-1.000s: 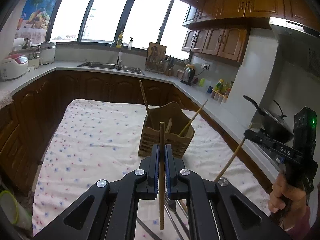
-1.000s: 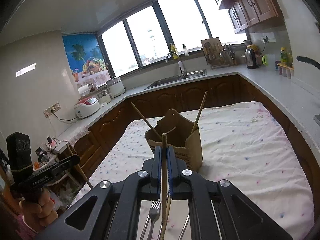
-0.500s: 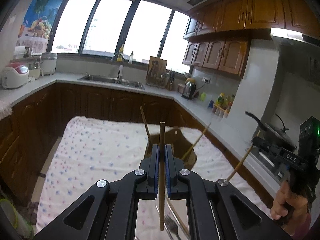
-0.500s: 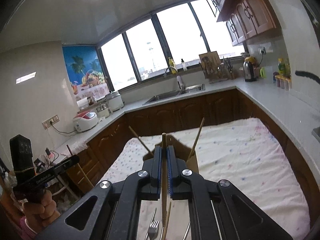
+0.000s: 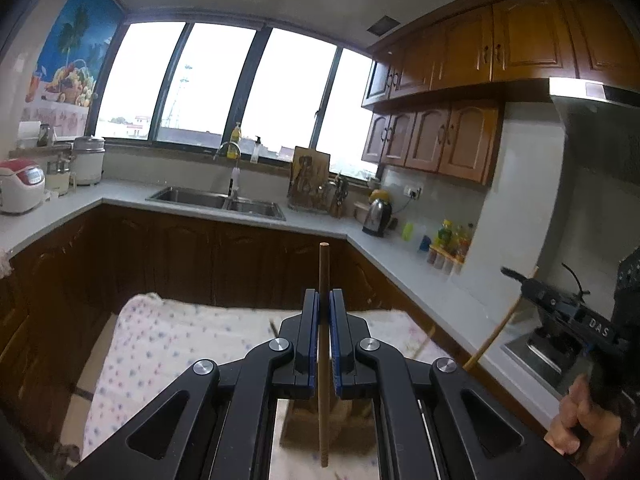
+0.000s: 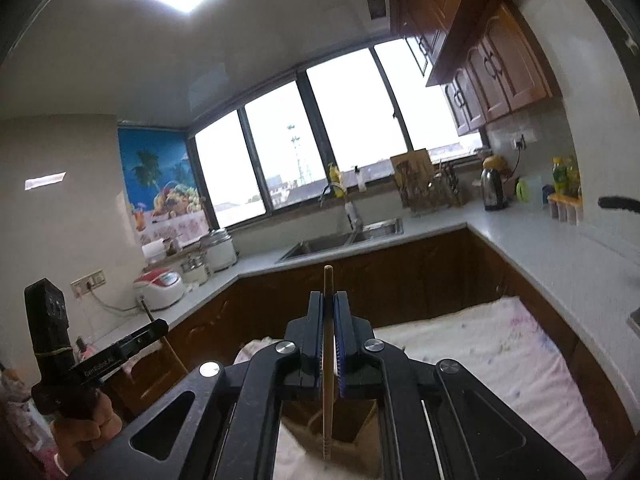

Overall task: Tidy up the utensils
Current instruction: 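Raise the left gripper's chopstick above the wooden holder while the right gripper carries its chopstick there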

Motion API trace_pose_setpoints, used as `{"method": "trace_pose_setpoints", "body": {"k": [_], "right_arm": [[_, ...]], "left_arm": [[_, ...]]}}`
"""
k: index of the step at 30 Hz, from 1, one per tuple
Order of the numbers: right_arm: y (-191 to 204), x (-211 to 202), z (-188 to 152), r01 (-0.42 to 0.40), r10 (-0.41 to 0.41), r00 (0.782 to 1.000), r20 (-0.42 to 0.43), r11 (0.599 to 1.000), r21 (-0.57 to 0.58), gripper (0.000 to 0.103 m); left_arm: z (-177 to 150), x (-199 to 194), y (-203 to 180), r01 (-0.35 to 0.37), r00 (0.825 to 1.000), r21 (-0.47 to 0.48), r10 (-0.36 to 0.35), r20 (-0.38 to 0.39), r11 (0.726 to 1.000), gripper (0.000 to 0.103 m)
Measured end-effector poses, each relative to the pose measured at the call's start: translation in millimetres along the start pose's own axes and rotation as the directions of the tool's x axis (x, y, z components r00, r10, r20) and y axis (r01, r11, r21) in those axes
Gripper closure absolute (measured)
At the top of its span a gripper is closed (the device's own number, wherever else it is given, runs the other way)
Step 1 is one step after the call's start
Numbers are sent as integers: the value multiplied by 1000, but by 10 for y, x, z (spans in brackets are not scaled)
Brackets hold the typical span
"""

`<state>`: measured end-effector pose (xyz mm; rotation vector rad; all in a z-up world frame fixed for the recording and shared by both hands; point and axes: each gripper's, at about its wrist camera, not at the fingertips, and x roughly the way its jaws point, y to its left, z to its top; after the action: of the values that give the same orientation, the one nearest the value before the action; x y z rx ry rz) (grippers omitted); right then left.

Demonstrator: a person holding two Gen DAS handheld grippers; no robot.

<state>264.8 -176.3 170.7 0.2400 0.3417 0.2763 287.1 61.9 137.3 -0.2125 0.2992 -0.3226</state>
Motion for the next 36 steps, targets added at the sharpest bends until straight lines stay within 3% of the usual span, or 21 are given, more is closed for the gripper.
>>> {"method": "trace_pose_setpoints", "body": {"k": [7,14,19,28,36], "right_arm": [[-99,291,-88,29,-29,1000,1,1000,2,98],[-274,559,-404,54,-52,997,-57,998,32,98],[-380,702,-638,64,-58,993,-102,996,64,98],[-509,826,-845,87,-70,984,-161,991,105,97],[-544,862,-851,87,-65,982,-175,989,123,97]], "left_arm": [[0,508,133,-17,999,-52,18,35,999,100],[-323,960,193,-41,998,-89,45,36,995,100],[-574,1207,183,-45,999,-94,45,-5,995,100],[-759,1481,246,-72,995,-95,65,-78,993,99],[-708,1497,221,-61,996,-69,56,-68,996,99]]}}
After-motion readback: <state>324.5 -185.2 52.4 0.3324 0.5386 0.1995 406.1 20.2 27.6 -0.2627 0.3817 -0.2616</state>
